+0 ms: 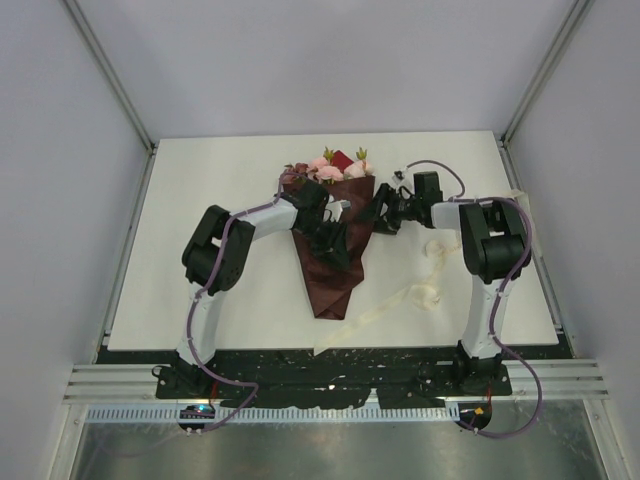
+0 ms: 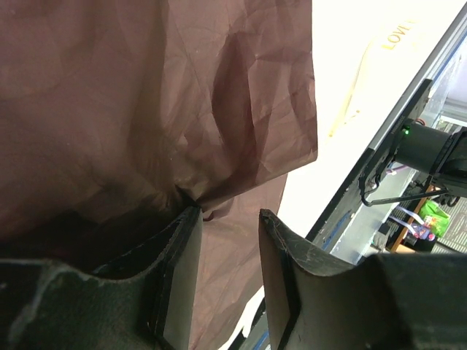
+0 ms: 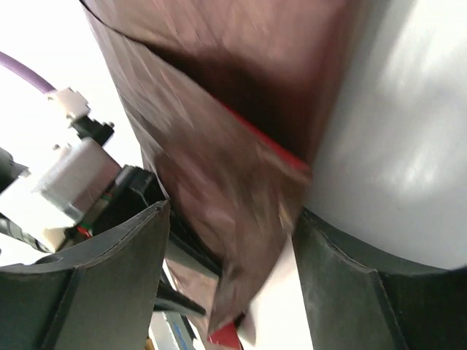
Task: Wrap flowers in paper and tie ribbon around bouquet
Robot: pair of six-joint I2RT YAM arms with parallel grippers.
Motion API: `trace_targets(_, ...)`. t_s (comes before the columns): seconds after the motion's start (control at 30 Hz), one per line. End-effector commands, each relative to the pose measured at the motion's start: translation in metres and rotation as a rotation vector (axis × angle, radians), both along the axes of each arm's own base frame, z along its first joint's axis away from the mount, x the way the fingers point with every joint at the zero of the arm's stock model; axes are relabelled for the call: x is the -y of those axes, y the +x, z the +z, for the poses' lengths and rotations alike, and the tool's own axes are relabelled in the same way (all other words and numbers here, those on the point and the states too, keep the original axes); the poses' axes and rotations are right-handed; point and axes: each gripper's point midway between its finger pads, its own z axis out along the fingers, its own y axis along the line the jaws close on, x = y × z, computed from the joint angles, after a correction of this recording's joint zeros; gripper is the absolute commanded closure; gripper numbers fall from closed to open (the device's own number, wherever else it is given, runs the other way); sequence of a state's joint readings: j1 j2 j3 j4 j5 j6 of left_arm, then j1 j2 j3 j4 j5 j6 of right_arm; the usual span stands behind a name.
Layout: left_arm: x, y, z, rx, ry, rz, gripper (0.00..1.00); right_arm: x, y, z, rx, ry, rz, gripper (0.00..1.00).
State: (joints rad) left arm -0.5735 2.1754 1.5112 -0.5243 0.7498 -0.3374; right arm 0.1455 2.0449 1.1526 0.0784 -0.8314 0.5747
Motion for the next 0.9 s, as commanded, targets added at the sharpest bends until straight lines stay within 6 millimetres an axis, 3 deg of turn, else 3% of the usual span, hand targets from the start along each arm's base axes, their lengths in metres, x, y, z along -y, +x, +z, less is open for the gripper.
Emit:
trace_targets(0.0, -0.003, 0.010, -0.018, 0.029, 0.037, 0.006, 0.59, -0.019, 0.020, -0.019, 0.010, 0.062, -0.061, 0.28)
trace_targets(0.13, -0.004, 0.009, -0.017, 0.042, 0.033, -0.007, 0.61, -0.021, 0.026, -0.032, -0.024, 0.073, -0.093, 0.40)
trace_targets(0.2, -0.005, 0.011, -0.010, 0.070, 0.013, -0.010, 0.61, -0.020, 0.027, -0.035, -0.022, 0.072, -0.095, 0.66)
trace_targets(0.27, -0.005, 0.015, 0.013, 0.145, -0.049, -0.018, 0.57, -0.018, 0.029, -0.033, -0.034, 0.079, -0.099, 0.94)
trace_targets(0.33, -0.013, 0.017, 0.057, 0.286, -0.122, -0.027, 0.47, -0.017, 0.032, -0.023, -0.021, 0.098, -0.104, 0.94)
trace_targets(0.4, -0.027, 0.005, 0.084, 0.419, -0.147, -0.075, 0.35, -0.017, 0.035, -0.010, -0.016, 0.123, -0.111, 0.94)
trace_targets(0.47, -0.041, -0.020, 0.096, 0.539, -0.144, -0.166, 0.29, -0.018, 0.037, 0.004, -0.010, 0.148, -0.122, 0.94)
trace_targets(0.57, -0.060, -0.060, 0.084, 0.737, -0.062, -0.370, 0.26, -0.019, 0.040, 0.020, -0.003, 0.176, -0.143, 0.94)
trace_targets(0.67, -0.059, -0.097, 0.062, 0.869, 0.017, -0.578, 0.25, -0.020, 0.042, 0.024, -0.006, 0.178, -0.147, 0.94)
trace_targets(0.73, -0.045, -0.121, 0.049, 0.924, 0.044, -0.709, 0.24, -0.018, 0.043, 0.019, -0.012, 0.162, -0.148, 0.94)
trace_targets(0.87, -0.018, -0.132, 0.038, 0.979, 0.070, -0.809, 0.24, -0.019, 0.040, 0.013, -0.023, 0.159, -0.132, 0.94)
